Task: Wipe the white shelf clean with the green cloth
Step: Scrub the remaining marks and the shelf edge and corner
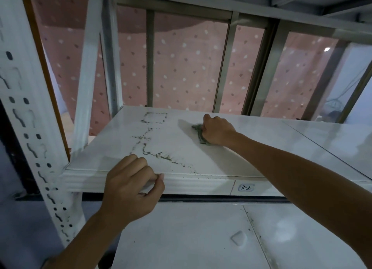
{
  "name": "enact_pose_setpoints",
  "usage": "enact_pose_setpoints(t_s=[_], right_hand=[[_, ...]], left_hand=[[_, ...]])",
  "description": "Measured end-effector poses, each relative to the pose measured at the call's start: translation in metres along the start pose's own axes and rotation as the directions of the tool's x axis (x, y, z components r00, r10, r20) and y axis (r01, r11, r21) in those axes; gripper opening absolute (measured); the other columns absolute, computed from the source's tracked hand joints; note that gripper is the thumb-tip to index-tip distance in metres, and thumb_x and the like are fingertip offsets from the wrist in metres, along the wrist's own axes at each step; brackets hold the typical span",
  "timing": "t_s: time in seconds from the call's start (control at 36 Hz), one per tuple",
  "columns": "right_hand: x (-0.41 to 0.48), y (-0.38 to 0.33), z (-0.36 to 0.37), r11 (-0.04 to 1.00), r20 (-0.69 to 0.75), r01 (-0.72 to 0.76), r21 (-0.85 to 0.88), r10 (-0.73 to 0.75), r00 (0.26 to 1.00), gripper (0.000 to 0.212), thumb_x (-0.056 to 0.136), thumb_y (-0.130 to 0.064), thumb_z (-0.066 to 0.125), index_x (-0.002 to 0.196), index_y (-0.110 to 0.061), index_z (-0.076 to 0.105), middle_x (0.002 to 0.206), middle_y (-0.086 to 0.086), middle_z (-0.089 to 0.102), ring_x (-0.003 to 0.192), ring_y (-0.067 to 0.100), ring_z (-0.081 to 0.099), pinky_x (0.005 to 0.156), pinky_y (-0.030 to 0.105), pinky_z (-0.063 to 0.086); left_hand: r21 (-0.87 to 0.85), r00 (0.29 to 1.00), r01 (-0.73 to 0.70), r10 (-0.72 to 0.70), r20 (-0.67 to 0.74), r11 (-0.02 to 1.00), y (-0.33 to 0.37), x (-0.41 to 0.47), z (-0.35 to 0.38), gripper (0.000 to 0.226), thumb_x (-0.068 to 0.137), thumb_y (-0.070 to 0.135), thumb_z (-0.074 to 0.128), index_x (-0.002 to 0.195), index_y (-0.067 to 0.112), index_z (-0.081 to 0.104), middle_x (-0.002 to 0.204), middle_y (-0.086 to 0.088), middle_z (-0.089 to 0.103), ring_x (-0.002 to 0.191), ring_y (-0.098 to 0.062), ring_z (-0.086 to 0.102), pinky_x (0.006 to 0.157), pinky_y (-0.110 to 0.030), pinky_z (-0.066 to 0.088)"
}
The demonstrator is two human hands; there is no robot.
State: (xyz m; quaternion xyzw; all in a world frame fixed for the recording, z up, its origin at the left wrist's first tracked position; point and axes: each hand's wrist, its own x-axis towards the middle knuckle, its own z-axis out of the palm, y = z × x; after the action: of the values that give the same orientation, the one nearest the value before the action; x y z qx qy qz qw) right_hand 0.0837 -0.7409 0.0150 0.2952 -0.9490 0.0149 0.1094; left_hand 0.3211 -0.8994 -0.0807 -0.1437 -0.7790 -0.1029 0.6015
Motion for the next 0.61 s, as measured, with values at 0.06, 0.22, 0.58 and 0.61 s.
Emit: enact_pose_setpoints(t_s=[0.06, 0.22, 0.58, 0.61], right_hand=[[0.014, 0.0, 0.002, 1.0, 0.017, -0.029, 0.0, 0.029, 0.999, 0.029, 0.102, -0.029, 0.038, 0.12, -0.007, 0.042, 0.092, 0.01, 0.055, 0.082, 0.029, 0.053, 0.068, 0.038, 0.044], [0.064, -0.007, 0.011, 0.997, -0.004, -0.074, -0.006, 0.074, 0.997, 0.037, 0.101, -0.033, 0.041, 0.126, -0.006, 0.044, 0.118, 0.018, 0.06, 0.102, 0.037, 0.059, 0.072, 0.038, 0.043], [0.145, -0.066, 0.024, 0.987, 0.012, 0.159, 0.031, -0.159, 0.987, 0.04, 0.102, -0.036, 0.037, 0.129, -0.007, 0.042, 0.118, 0.021, 0.06, 0.104, 0.038, 0.058, 0.073, 0.038, 0.04], [0.147, -0.069, 0.025, 0.981, 0.006, 0.19, 0.042, -0.191, 0.982, 0.036, 0.102, -0.035, 0.037, 0.125, -0.008, 0.043, 0.114, 0.021, 0.06, 0.1, 0.037, 0.058, 0.072, 0.037, 0.04]], left_hand=[[-0.012, 1.0, 0.002, -0.003, -0.01, 1.0, 0.001, 0.001, 0.0, 0.038, 0.086, 0.003, 0.072, 0.052, 0.005, 0.054, 0.055, -0.005, 0.048, 0.053, -0.023, 0.039, 0.052, -0.034, 0.035], [-0.039, 0.999, 0.015, -0.017, -0.043, 0.999, 0.005, 0.006, 0.005, 0.043, 0.087, 0.0, 0.07, 0.05, 0.005, 0.048, 0.053, -0.006, 0.046, 0.053, -0.022, 0.039, 0.05, -0.034, 0.036], [-0.048, 0.997, 0.072, -0.072, 0.004, 0.996, 0.005, 0.001, 0.002, 0.039, 0.086, 0.003, 0.072, 0.053, 0.004, 0.052, 0.057, -0.008, 0.048, 0.055, -0.026, 0.041, 0.052, -0.04, 0.038], [-0.053, 0.997, 0.078, -0.077, 0.005, 0.996, 0.006, 0.001, 0.002, 0.039, 0.087, 0.004, 0.072, 0.053, 0.004, 0.052, 0.057, -0.008, 0.048, 0.055, -0.026, 0.04, 0.052, -0.04, 0.037]])
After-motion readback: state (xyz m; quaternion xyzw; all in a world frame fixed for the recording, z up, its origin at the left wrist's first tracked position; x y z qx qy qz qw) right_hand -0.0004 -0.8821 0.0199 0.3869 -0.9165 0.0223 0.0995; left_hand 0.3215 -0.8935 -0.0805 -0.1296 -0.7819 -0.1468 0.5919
